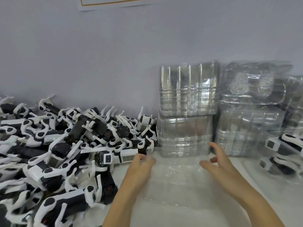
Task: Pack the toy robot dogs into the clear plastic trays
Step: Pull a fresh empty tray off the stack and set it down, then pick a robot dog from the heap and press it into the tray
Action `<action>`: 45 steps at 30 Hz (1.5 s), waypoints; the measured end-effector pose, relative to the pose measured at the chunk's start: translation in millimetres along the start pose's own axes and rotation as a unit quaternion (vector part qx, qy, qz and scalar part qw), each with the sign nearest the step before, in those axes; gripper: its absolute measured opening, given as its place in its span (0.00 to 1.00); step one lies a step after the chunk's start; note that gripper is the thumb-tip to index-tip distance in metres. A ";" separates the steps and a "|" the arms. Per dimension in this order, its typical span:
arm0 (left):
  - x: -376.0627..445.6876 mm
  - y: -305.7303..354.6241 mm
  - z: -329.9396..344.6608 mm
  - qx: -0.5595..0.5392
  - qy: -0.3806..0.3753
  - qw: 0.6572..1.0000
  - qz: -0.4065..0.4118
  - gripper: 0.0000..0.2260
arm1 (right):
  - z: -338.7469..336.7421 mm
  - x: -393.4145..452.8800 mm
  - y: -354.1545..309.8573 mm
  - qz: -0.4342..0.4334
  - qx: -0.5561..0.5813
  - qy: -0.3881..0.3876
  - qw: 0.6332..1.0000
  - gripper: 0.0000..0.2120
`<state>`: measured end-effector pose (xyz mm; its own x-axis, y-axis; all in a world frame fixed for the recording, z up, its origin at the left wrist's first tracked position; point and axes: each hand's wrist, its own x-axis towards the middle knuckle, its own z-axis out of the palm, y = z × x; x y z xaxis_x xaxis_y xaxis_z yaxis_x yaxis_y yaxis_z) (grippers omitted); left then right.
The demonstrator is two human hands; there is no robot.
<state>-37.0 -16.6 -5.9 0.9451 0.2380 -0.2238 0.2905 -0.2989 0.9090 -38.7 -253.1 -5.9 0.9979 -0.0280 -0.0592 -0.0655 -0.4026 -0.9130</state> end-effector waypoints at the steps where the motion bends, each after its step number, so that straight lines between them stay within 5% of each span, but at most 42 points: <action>1: 2.0 0.4 2.1 0.043 -0.005 0.999 0.007 0.21 | -0.9 1.6 1.0 -0.004 -0.013 0.001 1.000 0.32; 5: 8.4 1.6 9.8 0.097 0.027 0.994 0.033 0.24 | -0.3 6.3 4.6 -0.016 -0.037 0.045 0.998 0.29; 9: 16.5 -0.2 3.9 0.035 0.170 0.980 0.096 0.13 | -5.3 8.6 7.1 -0.024 -0.048 0.104 0.993 0.25; 11: 21.0 -5.7 1.4 0.075 0.207 0.966 0.137 0.18 | -7.3 9.0 7.4 -0.027 -0.051 0.114 0.992 0.24; 16: 34.4 -15.2 11.8 0.204 0.211 0.948 0.120 0.29 | -8.3 8.6 9.1 -0.021 -0.042 0.113 0.992 0.24; 25: 42.4 -13.6 5.1 0.317 0.250 0.910 0.094 0.23 | -10.0 11.4 11.3 -0.015 -0.028 0.110 0.993 0.22; 39: 19.9 36.3 -23.4 0.235 0.205 0.928 0.206 0.18 | -9.3 13.2 14.6 -0.022 -0.041 0.109 0.993 0.24; 45: 6.9 58.8 -45.6 0.030 0.281 0.924 0.258 0.14 | -8.3 11.7 12.0 -0.033 -0.054 0.113 0.992 0.22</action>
<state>-20.2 9.6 62.0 0.7382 0.4869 0.4668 -0.1525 -0.5537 0.8187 -27.8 -265.9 -14.3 0.9747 -0.1984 0.1031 -0.0117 -0.5059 -0.8625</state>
